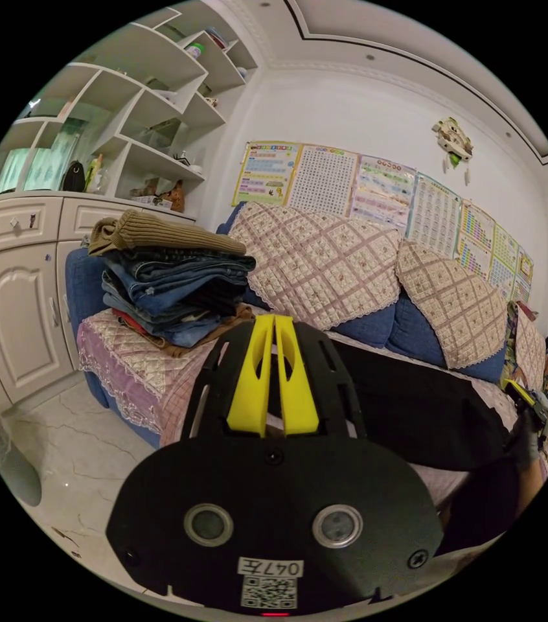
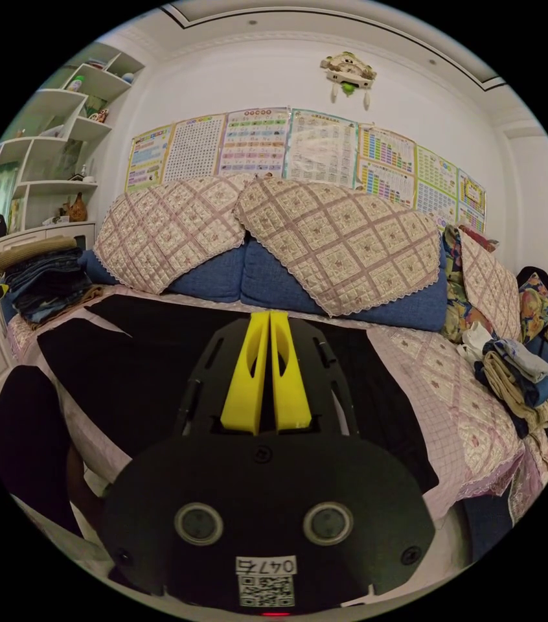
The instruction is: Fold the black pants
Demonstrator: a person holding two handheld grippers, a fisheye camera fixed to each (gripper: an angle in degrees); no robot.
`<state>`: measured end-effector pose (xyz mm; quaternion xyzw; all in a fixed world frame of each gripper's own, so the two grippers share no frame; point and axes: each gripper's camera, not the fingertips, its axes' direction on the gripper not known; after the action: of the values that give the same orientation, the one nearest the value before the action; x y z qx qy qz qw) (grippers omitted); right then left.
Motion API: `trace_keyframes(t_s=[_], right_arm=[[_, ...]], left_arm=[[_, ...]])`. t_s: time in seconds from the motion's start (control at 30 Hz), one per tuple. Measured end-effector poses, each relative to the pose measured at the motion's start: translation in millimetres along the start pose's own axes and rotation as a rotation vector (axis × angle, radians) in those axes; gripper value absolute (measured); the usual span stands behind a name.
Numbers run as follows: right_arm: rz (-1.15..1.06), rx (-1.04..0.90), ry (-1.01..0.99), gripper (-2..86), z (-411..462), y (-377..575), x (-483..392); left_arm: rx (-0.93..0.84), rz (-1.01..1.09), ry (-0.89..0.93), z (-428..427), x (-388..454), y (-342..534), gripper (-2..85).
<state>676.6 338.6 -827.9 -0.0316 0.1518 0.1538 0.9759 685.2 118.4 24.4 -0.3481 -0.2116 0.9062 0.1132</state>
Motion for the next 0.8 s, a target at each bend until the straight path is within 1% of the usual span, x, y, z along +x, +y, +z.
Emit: trace_keyframes(t_s=[0.47, 0.8], right_arm=[[0.009, 0.001, -0.003, -1.3, 9, 7, -8], [0.008, 0.001, -0.002, -1.3, 20, 14, -23]], left_arm=[[-0.010, 0.003, 0.005, 47, -24, 73, -1.0], [-0.012, -0.002, 0.007, 99, -53, 139, -1.0]])
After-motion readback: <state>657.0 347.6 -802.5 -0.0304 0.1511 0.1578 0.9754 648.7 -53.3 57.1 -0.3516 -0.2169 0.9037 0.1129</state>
